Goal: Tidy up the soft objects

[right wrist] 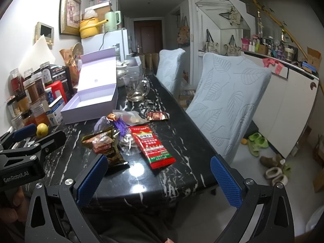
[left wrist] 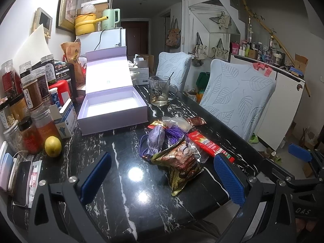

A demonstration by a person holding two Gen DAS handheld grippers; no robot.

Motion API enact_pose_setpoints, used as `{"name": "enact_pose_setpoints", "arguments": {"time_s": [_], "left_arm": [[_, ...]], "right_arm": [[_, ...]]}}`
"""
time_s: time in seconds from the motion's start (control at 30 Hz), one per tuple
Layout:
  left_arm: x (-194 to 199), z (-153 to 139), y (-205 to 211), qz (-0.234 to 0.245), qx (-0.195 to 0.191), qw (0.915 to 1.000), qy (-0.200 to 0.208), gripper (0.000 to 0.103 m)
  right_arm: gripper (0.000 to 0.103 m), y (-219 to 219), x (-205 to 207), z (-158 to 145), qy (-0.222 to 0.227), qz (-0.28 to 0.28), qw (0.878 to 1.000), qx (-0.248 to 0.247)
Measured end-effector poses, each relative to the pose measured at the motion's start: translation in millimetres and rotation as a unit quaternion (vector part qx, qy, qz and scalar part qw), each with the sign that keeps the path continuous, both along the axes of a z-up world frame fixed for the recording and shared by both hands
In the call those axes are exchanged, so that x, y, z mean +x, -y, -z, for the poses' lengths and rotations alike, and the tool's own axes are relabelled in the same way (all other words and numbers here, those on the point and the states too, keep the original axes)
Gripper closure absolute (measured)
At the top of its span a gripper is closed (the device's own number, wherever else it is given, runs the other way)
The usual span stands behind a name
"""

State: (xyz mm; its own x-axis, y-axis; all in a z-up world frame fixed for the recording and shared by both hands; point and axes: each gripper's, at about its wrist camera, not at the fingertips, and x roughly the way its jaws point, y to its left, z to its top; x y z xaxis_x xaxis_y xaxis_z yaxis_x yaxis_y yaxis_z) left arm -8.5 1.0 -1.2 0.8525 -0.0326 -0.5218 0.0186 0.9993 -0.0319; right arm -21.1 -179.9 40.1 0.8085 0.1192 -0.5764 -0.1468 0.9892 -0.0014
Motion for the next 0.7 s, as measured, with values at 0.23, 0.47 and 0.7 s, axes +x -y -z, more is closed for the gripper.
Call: {"name": "enact_pose_setpoints", "arguments": {"time_s": [0.23, 0.47, 0.7], "left_arm": [[-1.0, -0.1, -0.1, 0.000, -0.001, 1.0000, 0.000, 0.000], [-1.2, -0.2, 0.3, 0.001, 0.000, 1.0000, 0.000, 0.000], [-2.3, -0.3, 1.5, 0.001, -0.001, 1.0000, -0.001, 0.000]], "right_arm": [[0.000, -0.3, 0.3, 1.0, -0.001, 0.000, 1.000, 0.000], [0.000, 0.4, 1.0, 1.4, 0.001, 0.004, 1.000, 0.001], [0.000, 1.0, 1.1, 1.6, 0.001, 0.003, 1.000, 0.001]]}}
